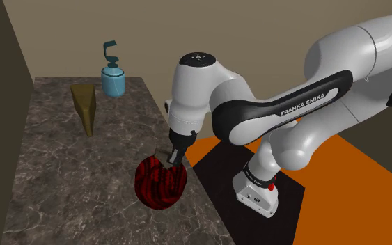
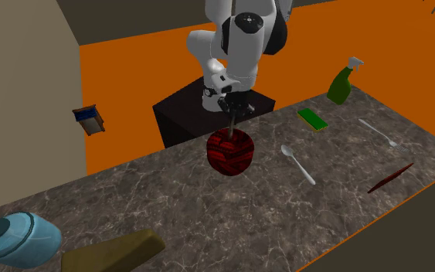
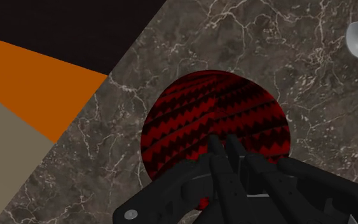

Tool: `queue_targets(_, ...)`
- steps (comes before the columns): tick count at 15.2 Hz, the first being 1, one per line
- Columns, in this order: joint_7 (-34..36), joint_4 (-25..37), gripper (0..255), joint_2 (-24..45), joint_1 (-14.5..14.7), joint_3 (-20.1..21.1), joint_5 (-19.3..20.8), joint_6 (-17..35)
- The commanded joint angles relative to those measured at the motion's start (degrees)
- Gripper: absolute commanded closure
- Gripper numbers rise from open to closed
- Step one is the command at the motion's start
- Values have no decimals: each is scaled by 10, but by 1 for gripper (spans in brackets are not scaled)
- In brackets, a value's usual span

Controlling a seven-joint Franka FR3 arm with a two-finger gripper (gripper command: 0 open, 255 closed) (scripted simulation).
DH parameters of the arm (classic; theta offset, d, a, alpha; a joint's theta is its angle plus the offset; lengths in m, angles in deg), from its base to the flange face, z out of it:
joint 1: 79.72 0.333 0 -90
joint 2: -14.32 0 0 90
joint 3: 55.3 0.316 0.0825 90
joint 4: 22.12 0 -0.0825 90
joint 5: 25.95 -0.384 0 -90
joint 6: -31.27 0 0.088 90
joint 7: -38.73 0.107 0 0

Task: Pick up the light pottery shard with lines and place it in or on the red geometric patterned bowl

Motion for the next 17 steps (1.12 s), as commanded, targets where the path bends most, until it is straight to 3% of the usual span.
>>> queue_targets(1, 1, -8, 255, 10, -2, 3, 1, 18)
queue_targets(4, 4, -21, 255, 26, -4, 10, 2, 46)
queue_targets(12, 4, -22, 255, 27, -4, 10, 2, 48)
queue_targets(13, 4, -22, 0, 27, -4, 10, 2, 48)
queue_targets(17, 4, -22, 0, 27, -4, 10, 2, 48)
